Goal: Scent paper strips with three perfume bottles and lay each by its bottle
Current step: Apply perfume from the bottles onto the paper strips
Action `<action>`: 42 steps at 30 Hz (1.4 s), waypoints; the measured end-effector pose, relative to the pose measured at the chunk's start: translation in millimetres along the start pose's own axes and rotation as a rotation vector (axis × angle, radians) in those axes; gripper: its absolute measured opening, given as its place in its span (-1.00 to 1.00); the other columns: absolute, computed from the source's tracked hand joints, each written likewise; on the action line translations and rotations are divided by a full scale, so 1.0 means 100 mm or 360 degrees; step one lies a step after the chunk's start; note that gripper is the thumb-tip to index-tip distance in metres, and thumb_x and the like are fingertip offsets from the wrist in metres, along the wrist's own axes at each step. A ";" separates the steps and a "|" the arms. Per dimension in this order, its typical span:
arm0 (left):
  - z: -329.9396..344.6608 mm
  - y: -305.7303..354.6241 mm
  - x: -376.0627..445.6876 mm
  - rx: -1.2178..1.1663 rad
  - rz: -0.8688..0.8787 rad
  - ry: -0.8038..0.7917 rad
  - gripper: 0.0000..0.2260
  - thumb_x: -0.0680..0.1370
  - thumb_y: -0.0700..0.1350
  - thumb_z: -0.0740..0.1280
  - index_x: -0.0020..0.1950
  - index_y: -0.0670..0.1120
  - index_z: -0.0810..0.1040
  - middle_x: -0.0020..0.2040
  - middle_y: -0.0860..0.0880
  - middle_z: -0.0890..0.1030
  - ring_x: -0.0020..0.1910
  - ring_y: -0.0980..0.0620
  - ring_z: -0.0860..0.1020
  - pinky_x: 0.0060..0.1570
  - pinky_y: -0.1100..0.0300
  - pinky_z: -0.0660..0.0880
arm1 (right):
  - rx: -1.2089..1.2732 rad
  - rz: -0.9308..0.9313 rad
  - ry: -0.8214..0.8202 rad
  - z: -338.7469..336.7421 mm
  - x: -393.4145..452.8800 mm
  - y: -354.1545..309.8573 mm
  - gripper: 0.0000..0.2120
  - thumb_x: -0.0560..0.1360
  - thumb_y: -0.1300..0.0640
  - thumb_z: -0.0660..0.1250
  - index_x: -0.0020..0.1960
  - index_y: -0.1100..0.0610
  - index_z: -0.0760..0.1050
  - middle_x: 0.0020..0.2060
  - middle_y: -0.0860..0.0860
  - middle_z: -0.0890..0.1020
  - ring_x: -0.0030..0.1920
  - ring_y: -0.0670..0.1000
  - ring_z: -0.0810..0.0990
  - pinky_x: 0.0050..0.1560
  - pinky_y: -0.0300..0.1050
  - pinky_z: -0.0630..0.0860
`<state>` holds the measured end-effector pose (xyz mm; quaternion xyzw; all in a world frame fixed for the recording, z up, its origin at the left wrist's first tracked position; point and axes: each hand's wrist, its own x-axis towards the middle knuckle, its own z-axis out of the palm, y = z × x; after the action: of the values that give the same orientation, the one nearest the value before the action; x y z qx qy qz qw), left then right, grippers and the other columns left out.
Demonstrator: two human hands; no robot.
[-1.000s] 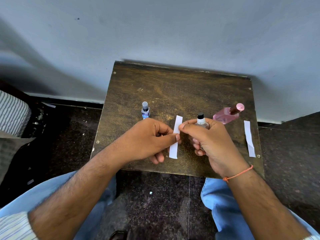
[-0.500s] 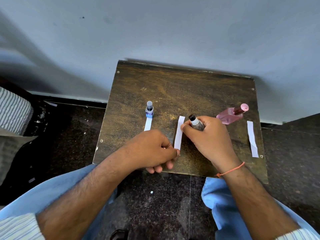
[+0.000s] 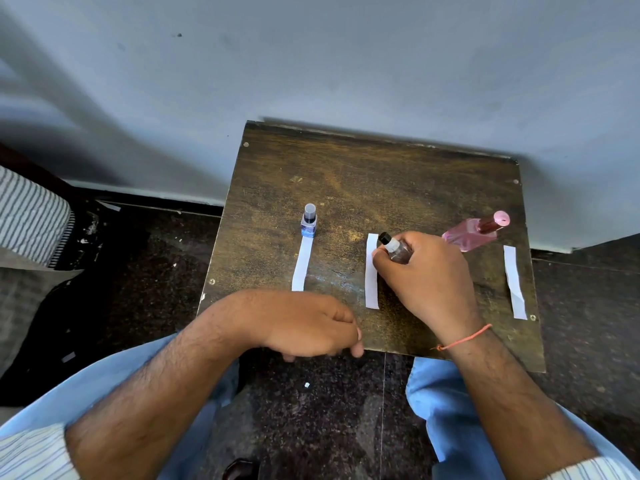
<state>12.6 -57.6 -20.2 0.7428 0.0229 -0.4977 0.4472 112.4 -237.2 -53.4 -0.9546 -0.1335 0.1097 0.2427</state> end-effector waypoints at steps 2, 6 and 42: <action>0.03 -0.01 0.01 -0.0171 -0.0056 -0.0083 -0.73 0.72 -0.05 0.16 0.27 0.04 0.63 -0.11 0.02 0.47 -0.32 0.11 0.41 -0.29 0.20 0.53 | -0.0009 0.0007 0.0015 0.01 0.00 0.00 -0.67 0.54 -0.09 0.45 -0.25 0.13 0.54 -0.42 -0.02 0.58 -0.33 0.01 0.58 -0.30 -0.01 0.46; 0.04 -0.01 0.01 -0.0288 -0.0083 -0.0115 -0.69 0.74 -0.13 0.11 0.34 -0.07 0.60 -0.12 0.03 0.47 -0.34 0.15 0.46 -0.14 0.17 0.65 | -0.0015 0.0014 0.0023 0.01 -0.02 0.00 -0.70 0.52 -0.08 0.46 -0.24 0.11 0.53 -0.41 -0.02 0.59 -0.32 0.02 0.59 -0.30 0.00 0.47; -0.12 0.30 0.07 -0.1047 0.1247 0.1485 -0.72 0.54 -0.26 0.50 0.24 -0.16 0.64 0.15 -0.07 0.79 0.24 0.00 0.73 0.20 0.18 0.64 | 0.1044 -0.0523 -0.0114 -0.24 -0.16 0.17 -0.71 0.54 0.05 0.57 0.21 0.09 0.67 0.02 -0.07 0.76 0.02 0.03 0.74 0.05 0.19 0.67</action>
<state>39.0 -70.4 -5.3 0.6586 0.0925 0.1048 0.7394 107.6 -266.5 -39.0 -0.7874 -0.2510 0.1395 0.5454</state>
